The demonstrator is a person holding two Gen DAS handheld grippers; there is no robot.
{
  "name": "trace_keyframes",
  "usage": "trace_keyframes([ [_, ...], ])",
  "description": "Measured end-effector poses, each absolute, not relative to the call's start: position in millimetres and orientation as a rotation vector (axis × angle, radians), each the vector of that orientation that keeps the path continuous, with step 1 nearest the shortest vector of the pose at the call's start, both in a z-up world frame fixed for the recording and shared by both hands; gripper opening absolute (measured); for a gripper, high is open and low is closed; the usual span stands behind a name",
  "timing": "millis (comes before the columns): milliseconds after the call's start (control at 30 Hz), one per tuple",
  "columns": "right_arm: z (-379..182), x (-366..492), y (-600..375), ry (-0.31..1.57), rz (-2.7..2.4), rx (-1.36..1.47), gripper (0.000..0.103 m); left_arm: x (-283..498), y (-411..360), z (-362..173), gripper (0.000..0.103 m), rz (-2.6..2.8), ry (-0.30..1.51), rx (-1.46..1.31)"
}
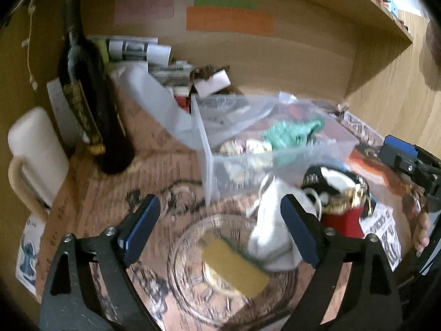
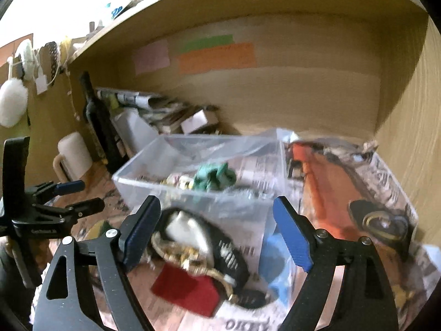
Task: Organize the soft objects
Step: 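Grasp the yellow sponge with the left tool while the right tool grasps the red pouch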
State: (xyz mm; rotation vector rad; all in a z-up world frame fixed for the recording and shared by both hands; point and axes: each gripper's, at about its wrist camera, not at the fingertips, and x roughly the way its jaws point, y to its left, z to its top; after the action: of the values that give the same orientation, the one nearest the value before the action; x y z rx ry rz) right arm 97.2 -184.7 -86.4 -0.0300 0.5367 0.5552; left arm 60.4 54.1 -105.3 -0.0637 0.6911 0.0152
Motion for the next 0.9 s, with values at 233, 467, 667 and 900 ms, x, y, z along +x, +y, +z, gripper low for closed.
trace_keyframes([
  [233, -116.8, 81.2, -177.0, 0.629, 0.593, -0.023, 0.081, 40.6, 50.7, -132.2, 0.09, -0.021, 0.747, -0.094],
  [467, -127.5, 76.0, -160.0, 0.664, 0.628, -0.03, 0.063, 37.0, 48.3, -155.9, 0.09, -0.028, 0.786, -0.103],
  [667, -134.6, 80.5, -153.3, 0.668, 0.566, -0.069, 0.06, 41.9, 53.1, -160.0, 0.076, -0.044, 0.778, -0.147],
  [900, -151.3, 87.7, -142.8, 0.715, 0.541, -0.101, 0.054, 42.0, 46.7, -162.2, 0.059, -0.085, 0.777, -0.16],
])
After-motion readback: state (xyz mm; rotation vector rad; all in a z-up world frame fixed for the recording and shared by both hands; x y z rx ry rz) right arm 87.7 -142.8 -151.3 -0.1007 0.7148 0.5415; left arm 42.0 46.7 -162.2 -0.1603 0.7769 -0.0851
